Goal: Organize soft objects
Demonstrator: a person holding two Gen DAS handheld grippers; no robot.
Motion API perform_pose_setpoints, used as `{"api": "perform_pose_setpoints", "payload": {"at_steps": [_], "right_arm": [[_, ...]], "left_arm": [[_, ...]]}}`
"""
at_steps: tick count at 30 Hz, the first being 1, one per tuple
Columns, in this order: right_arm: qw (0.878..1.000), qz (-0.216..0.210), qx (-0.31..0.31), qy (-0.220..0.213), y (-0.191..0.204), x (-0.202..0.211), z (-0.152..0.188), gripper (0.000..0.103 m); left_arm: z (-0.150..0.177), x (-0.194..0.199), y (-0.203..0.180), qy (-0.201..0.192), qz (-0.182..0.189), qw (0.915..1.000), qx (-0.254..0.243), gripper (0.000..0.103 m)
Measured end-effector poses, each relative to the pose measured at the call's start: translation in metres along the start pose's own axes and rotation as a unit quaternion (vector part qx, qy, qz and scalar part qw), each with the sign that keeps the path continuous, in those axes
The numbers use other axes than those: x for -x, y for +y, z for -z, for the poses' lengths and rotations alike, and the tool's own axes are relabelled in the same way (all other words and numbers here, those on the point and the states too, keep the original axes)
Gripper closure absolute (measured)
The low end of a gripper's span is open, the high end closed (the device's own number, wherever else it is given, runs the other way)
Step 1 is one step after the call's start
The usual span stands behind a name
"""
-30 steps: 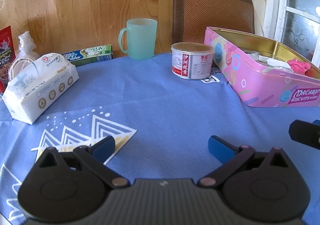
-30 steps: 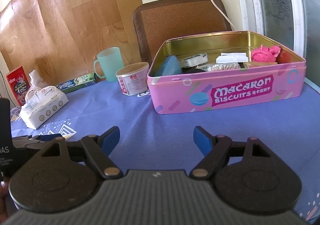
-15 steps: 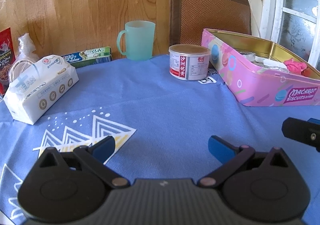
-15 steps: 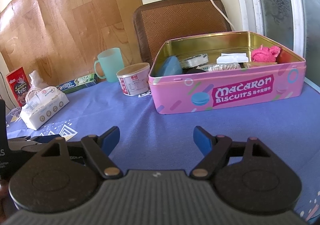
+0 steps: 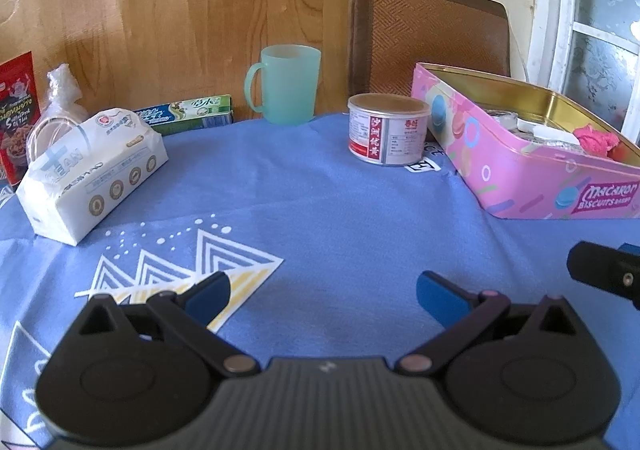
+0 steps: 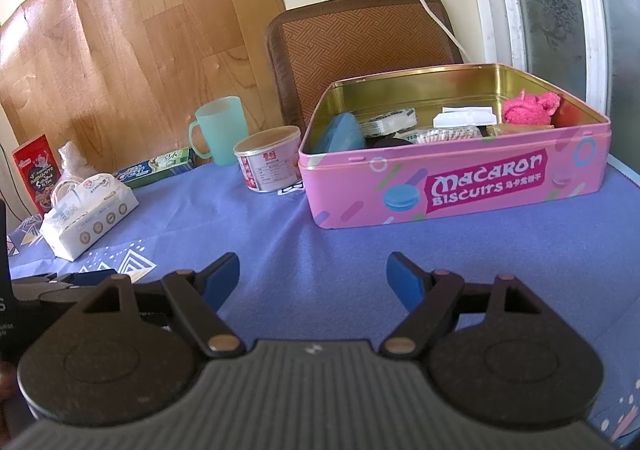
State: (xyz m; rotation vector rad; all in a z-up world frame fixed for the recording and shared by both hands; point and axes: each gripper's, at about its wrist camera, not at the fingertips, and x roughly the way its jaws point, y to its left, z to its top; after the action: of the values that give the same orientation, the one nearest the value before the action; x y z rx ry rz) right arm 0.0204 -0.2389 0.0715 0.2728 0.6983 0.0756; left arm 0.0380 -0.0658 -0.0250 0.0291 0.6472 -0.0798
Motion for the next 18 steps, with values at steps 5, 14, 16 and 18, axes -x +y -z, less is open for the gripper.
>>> {"api": "perform_pose_setpoints", "payload": {"at_steps": [5,14,16,18], "right_arm": [[1.0,0.0,0.0,0.0,-0.0001,0.0,0.0,0.02],[1.0,-0.003,0.005,-0.001,0.0029,0.0006,-0.0015,0.02],[1.0,-0.003,0.005,-0.002,0.003,0.0009,-0.0015,0.02],[1.0,-0.003,0.004,-0.001,0.0026,0.0,-0.0013,0.02]], "left_arm": [[0.0002,-0.0004,0.002,0.001,-0.001,1.0,0.004,0.0],[-0.0002,-0.0003,0.0018,0.002,-0.001,1.0,0.005,0.0],[-0.0003,0.0002,0.0013,0.001,-0.001,1.0,0.003,0.0],[0.0002,0.0005,0.0008,0.001,-0.002,1.0,0.001,0.0]]}}
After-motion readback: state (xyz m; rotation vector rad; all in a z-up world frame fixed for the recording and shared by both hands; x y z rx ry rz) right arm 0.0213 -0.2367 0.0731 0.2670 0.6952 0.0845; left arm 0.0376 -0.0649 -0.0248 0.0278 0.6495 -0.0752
